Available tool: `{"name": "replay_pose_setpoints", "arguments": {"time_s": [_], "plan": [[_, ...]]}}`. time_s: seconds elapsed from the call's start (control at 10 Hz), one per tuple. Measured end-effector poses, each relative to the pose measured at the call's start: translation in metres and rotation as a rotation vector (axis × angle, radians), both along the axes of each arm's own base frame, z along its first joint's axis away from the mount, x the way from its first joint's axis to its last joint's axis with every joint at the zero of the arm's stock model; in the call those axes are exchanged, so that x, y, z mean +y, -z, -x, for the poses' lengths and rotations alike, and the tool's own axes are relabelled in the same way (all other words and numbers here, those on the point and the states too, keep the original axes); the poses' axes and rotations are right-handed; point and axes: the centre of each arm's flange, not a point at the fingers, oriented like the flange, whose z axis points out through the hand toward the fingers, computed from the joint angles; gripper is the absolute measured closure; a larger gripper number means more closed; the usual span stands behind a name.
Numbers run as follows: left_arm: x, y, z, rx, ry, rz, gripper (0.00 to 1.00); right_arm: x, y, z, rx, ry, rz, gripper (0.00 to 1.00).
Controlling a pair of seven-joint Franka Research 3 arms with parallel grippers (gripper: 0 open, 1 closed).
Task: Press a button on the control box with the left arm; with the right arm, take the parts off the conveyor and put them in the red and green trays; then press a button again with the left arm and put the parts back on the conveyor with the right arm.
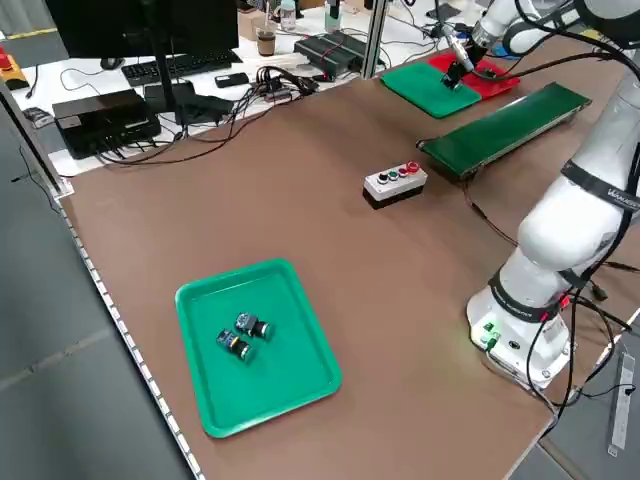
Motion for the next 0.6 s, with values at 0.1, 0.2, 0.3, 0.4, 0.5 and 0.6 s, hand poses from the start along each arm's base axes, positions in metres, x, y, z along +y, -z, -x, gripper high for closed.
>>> {"name": "replay_pose_setpoints", "arguments": {"time_s": [0.1, 0.2, 0.3, 0.4, 0.5, 0.6], "plan": [[0.001, 0.0, 0.0, 0.0, -0.001, 0.0, 0.0, -0.003, 0.004, -0.001, 0.005, -0.003, 0.006, 0.59], [0.001, 0.0, 0.0, 0.0, -0.001, 0.0, 0.0, -0.005, 0.01, -0.001, 0.013, -0.003, 0.011, 0.59], [0.001, 0.0, 0.0, 0.0, -0.001, 0.0, 0.0, -0.006, 0.018, 0.0, 0.021, -0.003, 0.017, 0.59], [0.0, 0.0, 0.0, 0.0, -0.001, 0.0, 0.0, -0.007, 0.024, 0.001, 0.028, -0.003, 0.021, 0.59], [0.0, 0.0, 0.0, 0.0, 0.0, 0.0, 0.0, -0.006, 0.024, 0.001, 0.026, -0.005, 0.02, 0.59], [0.0, 0.0, 0.0, 0.0, 0.0, 0.0, 0.0, -0.006, 0.024, 0.0, 0.026, -0.006, 0.021, 0.57]]}}
